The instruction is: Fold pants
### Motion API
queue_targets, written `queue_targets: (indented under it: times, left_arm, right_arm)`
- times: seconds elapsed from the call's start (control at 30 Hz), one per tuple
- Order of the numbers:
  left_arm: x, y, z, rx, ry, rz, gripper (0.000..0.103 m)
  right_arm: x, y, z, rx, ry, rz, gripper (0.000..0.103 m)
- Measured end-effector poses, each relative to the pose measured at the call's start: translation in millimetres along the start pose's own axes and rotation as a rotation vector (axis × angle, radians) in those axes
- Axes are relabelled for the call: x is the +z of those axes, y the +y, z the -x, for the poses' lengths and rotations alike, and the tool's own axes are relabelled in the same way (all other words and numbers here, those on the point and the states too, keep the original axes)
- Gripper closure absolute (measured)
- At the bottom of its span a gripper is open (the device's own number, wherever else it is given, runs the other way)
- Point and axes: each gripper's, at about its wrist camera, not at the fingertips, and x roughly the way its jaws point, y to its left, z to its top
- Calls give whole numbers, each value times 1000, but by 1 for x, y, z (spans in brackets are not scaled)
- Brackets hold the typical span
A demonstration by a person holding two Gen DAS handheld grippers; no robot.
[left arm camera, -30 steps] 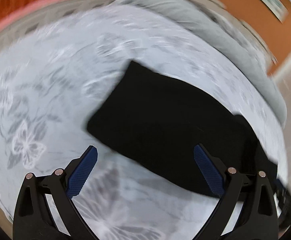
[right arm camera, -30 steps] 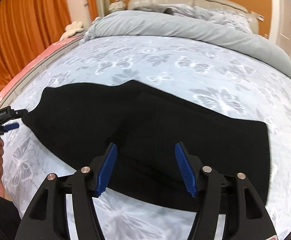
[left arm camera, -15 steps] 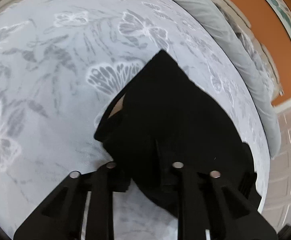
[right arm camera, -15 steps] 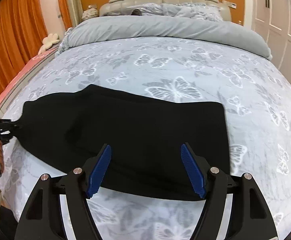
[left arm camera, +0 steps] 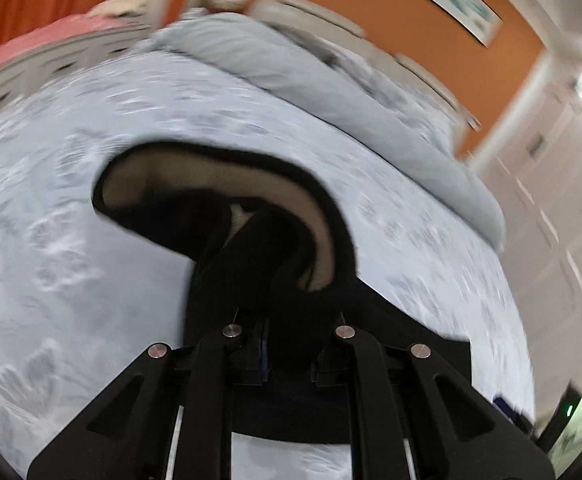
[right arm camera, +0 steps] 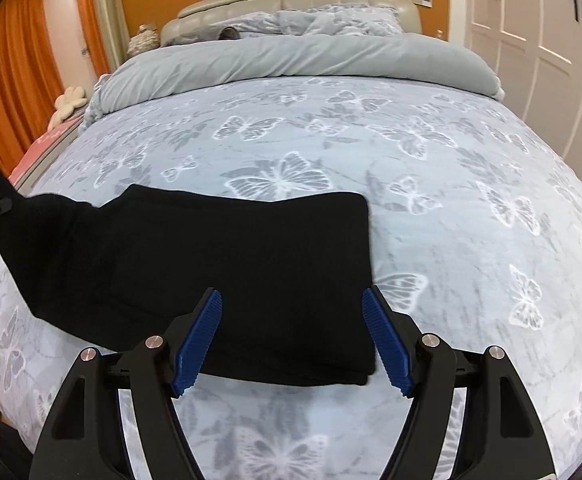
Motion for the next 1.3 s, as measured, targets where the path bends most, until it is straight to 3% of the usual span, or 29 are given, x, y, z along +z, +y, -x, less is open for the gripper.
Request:
queue_targets:
  times: [0.2, 0.3, 0.4, 0.43, 0.47, 0.5, 0.53, 0.57, 0.67, 0.77, 0.9, 1.1, 1.13, 1.2, 1.23, 1.3]
  left_arm:
    - [-63, -101, -48, -1, 121, -281, 90]
    - [-95, -118, -84, 55, 194, -371, 84]
    - [-118, -130, -95, 126, 184, -437, 75]
    - [-118, -132, -91, 117, 177, -448, 54]
    - [-115, -132, -82, 47, 190, -440, 40]
    - [-112, -129, -71, 7, 181, -421, 15]
    - [-109, -128, -57, -5, 147, -402, 7]
    - [-104, -123, -36, -7, 76, -388, 7]
    - [-95, -113, 3, 3, -28, -425, 5]
    - [-77, -83, 25, 91, -92, -381, 5]
    - [-50, -40, 26, 214, -96, -300, 5]
    - [-34, 20, 27, 251, -26, -128, 5]
    - [-34, 24, 30, 262, -32, -128, 5]
    - [-36, 28, 36, 290, -49, -139, 5]
    - [-35, 29, 37, 299, -54, -148, 5]
    - [-33, 32, 38, 303, -59, -155, 5]
  right_arm:
    - [-2, -21, 1, -25, 5, -30, 32]
    - [-3, -29, -2, -37, 12, -39, 32]
    - [-2, -34, -8, -38, 29, -53, 32]
    - [-1, -35, -11, -34, 35, -62, 32]
    - [0, -36, -12, -26, 36, -72, 32]
    - [1, -36, -12, -15, 36, -81, 32]
    - [4, -34, -11, 6, 32, -92, 32]
    - [5, -33, -10, 24, 27, -99, 32]
    - [12, -21, -6, 107, 3, -122, 31]
    - [15, -1, -11, 217, 15, -145, 21]
    - [14, 41, -43, 364, 127, -140, 21]
    - [7, 88, -98, 384, 237, -152, 20]
    - [8, 95, -99, 369, 216, -136, 24]
    - [11, 114, -100, 345, 198, -58, 67]
    - [11, 122, -100, 322, 188, -39, 68]
    - [12, 129, -97, 313, 163, -19, 82]
